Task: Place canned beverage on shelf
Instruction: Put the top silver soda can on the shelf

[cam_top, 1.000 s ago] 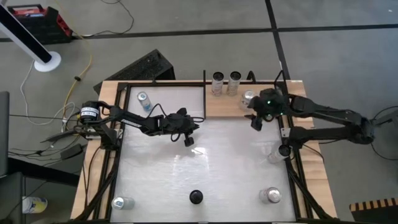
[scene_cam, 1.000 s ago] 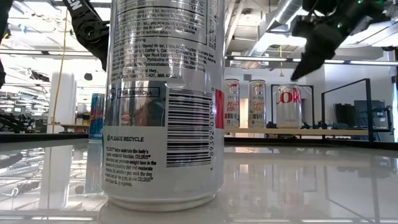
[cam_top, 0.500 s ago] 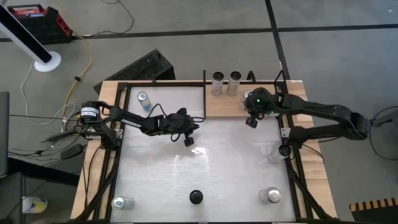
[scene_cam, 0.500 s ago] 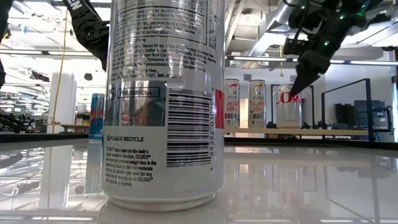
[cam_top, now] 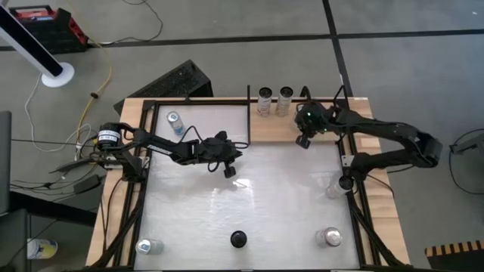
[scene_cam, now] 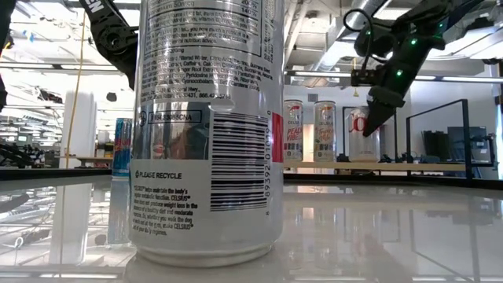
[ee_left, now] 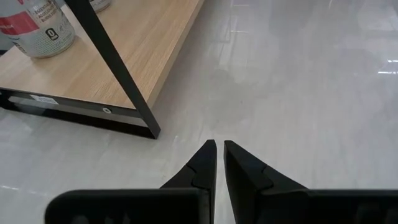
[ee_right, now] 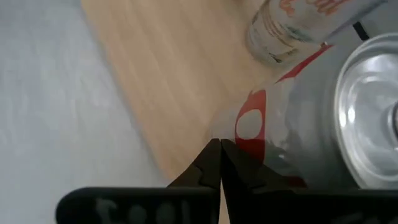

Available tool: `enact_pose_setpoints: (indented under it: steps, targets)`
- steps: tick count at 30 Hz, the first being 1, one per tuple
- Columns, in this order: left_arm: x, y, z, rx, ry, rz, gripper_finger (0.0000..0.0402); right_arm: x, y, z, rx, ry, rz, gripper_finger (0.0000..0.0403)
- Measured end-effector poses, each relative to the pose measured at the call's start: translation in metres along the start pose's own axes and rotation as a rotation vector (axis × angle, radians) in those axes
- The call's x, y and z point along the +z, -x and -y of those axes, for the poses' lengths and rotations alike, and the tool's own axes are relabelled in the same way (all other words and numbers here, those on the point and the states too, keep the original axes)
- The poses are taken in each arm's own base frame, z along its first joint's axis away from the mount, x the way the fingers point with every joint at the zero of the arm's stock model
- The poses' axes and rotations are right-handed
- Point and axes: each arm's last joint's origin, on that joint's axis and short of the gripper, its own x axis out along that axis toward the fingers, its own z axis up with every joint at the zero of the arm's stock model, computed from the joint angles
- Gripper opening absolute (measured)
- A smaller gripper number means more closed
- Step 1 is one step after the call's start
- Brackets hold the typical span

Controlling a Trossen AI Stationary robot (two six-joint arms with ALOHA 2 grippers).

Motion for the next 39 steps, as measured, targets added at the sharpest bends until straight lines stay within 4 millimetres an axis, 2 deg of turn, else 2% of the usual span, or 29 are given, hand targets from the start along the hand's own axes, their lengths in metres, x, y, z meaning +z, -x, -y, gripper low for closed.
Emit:
enact_pose_setpoints:
  steps: [7,15,20,39]
  targets:
    - [0.000,0.000,0.000,0.000,-0.001,-0.003,0.0018,0.001,-0.003,0.010,-0.030,-0.018,0.011,0.0016]
    - [0.000,0.000,0.000,0.000,-0.001,-0.005,0.0018,0.001,-0.004,0.026,-0.075,-0.068,0.036,0.0029]
    - [0.000,0.000,0.000,0.000,-0.002,-0.005,0.0018,-0.001,-0.004,0.032,-0.093,-0.077,0.034,0.0016]
    - [0.000,0.000,0.000,0.000,-0.002,-0.004,0.0018,-0.003,-0.004,0.051,-0.151,-0.088,0.051,0.0022]
